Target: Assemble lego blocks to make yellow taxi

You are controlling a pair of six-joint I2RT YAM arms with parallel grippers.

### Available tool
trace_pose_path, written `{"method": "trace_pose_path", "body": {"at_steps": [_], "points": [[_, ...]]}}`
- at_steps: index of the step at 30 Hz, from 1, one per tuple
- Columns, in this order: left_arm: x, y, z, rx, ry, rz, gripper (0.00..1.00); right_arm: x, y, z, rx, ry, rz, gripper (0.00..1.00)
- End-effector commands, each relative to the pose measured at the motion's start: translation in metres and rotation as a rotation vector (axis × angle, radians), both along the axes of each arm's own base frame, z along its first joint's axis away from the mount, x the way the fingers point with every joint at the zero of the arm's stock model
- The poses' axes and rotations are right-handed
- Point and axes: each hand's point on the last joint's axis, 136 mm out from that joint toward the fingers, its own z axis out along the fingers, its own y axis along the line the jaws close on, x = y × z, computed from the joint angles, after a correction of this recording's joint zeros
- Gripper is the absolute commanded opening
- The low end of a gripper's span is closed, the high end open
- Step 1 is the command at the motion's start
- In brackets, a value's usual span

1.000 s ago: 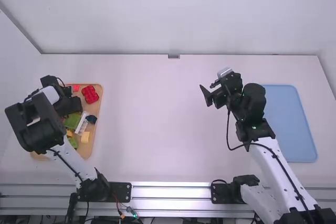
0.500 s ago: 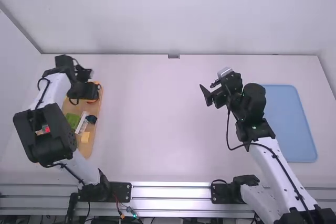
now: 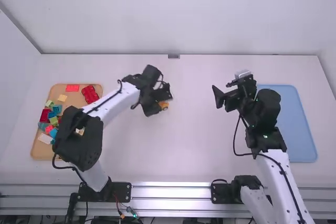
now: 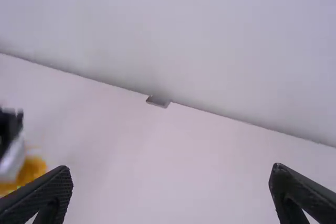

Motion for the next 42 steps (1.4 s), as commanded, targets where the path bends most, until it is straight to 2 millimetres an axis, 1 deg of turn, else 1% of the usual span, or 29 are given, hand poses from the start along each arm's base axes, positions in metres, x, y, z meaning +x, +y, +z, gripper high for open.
{"method": "trace_pose_path", "body": {"at_steps": [1, 4, 5, 9, 11, 12, 17, 22, 24, 25, 26, 27, 30, 35, 36, 38, 39, 40, 41, 42], "points": [[-0.022, -0.014, -0.012, 0.053, -0.003, -0.141, 0.39, -0.009, -0.009, 0.030, 0.059, -0.045, -0.035, 0.99], [-0.037, -0.032, -0.024, 0.036, -0.007, -0.221, 0.43, -0.018, -0.012, 0.035, 0.066, -0.051, -0.029, 0.99], [-0.040, -0.035, -0.030, 0.033, -0.013, -0.226, 0.47, -0.022, -0.011, 0.036, 0.069, -0.052, -0.021, 0.99], [-0.051, -0.034, -0.049, 0.010, 0.005, -0.208, 0.51, -0.030, -0.015, 0.038, 0.070, -0.053, -0.034, 0.99], [-0.055, -0.031, -0.056, -0.006, 0.017, -0.211, 0.52, -0.033, -0.014, 0.038, 0.069, -0.052, -0.033, 0.99], [-0.058, -0.029, -0.063, -0.012, 0.024, -0.207, 0.51, -0.034, -0.014, 0.038, 0.070, -0.050, -0.030, 0.99], [-0.062, -0.029, -0.070, -0.010, 0.011, -0.238, 0.52, -0.035, -0.007, 0.038, 0.069, -0.051, -0.008, 0.99], [-0.055, -0.026, -0.080, -0.012, -0.016, -0.235, 0.54, -0.038, 0.007, 0.039, 0.030, -0.073, 0.050, 0.99], [-0.054, -0.024, -0.081, -0.007, -0.016, -0.243, 0.57, -0.039, 0.012, 0.040, 0.015, -0.083, 0.071, 0.99], [-0.054, -0.024, -0.081, -0.006, -0.016, -0.243, 0.58, -0.040, 0.013, 0.040, 0.015, -0.084, 0.074, 0.99], [-0.054, -0.025, -0.081, -0.005, -0.018, -0.245, 0.64, -0.040, 0.015, 0.041, 0.016, -0.085, 0.081, 0.99], [-0.054, -0.026, -0.080, -0.007, -0.021, -0.248, 0.79, -0.041, 0.017, 0.041, 0.015, -0.087, 0.089, 0.99], [-0.051, -0.028, -0.078, -0.009, -0.028, -0.248, 0.99, -0.040, 0.021, 0.041, -0.001, -0.095, 0.104, 0.99], [-0.038, -0.027, -0.069, 0.006, -0.066, -0.221, 0.99, -0.035, 0.022, 0.040, 0.003, -0.094, 0.105, 0.98], [-0.032, -0.025, -0.062, 0.018, -0.084, -0.196, 0.99, -0.033, 0.022, 0.039, 0.002, -0.093, 0.104, 0.99], [-0.027, -0.023, -0.053, 0.015, -0.100, -0.179, 0.99, -0.031, 0.023, 0.039, 0.004, -0.095, 0.108, 0.99], [-0.023, -0.021, -0.045, 0.004, -0.116, -0.155, 0.99, -0.030, 0.023, 0.039, 0.004, -0.098, 0.110, 0.99], [-0.014, -0.019, -0.031, -0.023, -0.145, -0.100, 0.99, -0.028, 0.023, 0.039, 0.004, -0.099, 0.108, 0.99], [-0.012, -0.018, -0.027, -0.030, -0.152, -0.088, 0.99, -0.027, 0.023, 0.039, 0.004, -0.099, 0.108, 0.99], [-0.008, -0.013, -0.018, -0.046, -0.169, -0.047, 0.99, -0.026, 0.023, 0.040, 0.003, -0.102, 0.109, 0.99]]}}
